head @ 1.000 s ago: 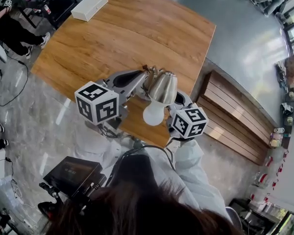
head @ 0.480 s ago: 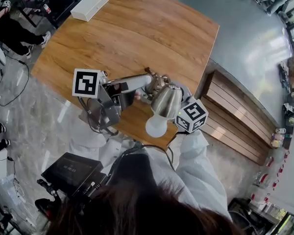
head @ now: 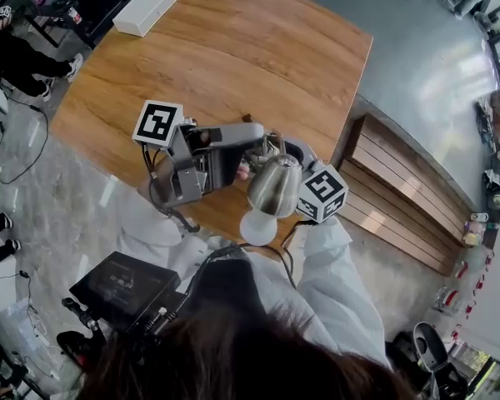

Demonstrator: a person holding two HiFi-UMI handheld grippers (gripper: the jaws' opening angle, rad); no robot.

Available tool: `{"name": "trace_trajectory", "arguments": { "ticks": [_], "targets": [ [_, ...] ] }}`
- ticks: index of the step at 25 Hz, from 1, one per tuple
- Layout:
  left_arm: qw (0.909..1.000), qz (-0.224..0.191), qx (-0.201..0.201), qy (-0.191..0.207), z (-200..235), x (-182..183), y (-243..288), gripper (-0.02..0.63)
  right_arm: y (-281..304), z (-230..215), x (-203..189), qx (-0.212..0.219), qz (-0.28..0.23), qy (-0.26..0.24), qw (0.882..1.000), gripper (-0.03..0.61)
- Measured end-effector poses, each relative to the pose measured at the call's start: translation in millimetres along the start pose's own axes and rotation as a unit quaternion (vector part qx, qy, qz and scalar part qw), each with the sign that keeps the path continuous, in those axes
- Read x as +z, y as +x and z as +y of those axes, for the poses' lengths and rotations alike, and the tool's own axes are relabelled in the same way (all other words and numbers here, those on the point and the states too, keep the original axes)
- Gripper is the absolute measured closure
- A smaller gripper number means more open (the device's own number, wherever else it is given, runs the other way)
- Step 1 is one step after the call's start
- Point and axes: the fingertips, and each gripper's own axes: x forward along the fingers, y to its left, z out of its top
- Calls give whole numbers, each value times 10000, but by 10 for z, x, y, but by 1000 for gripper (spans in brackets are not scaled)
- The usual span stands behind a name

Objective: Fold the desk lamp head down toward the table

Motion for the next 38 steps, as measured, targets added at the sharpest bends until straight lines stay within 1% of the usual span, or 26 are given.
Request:
{"name": "trace_trajectory", "arguments": {
  "ticks": [3,4,6,7,10,15,20,22,23,25,29,31,33,36,38],
  "targets": [
    [10000,33,39,-16,5,14,13,379,0,-16,7,-47,-86,47,9999,402],
    [10000,37,39,-19,7,15,15,379,-1,-42,4,-103,-111,61,9999,419],
    [10000,7,65,-8,9,21,22,379,2,-102,0,-221,-131,35,9997,475],
    [10000,-11,92,7,7,26,29,379,4,-122,2,-237,-129,14,9996,482],
    [9999,-37,132,45,-4,30,36,379,8,-138,8,-178,-117,14,9998,482],
    [9998,-53,173,77,-7,23,20,380,15,-147,-2,-57,-111,154,9998,482],
    [9996,-35,238,150,-7,21,0,380,39,-146,-3,-30,-84,227,9997,482],
    [9989,62,353,294,-5,-12,-7,387,46,-156,1,-52,-88,252,9996,482],
    [9982,107,438,394,-4,-37,-14,401,43,-161,2,-56,-89,265,9996,482],
    [9967,125,580,547,0,-74,-23,411,30,-170,10,-50,-92,287,9995,482],
    [9943,214,705,766,33,-157,-52,433,33,-176,-2,-5,-89,313,9995,482],
    [9906,334,889,984,89,-225,-79,451,35,-189,-14,43,-85,349,9993,482],
    [9842,468,1177,1238,185,-298,-112,476,39,-192,-15,84,-77,375,9992,482],
    [9700,665,1683,1626,403,-381,-152,511,42,-177,2,119,-95,423,9990,482],
    [9603,718,2077,1717,612,-416,-187,520,34,-176,7,133,-115,463,9988,480]
  ]
}}
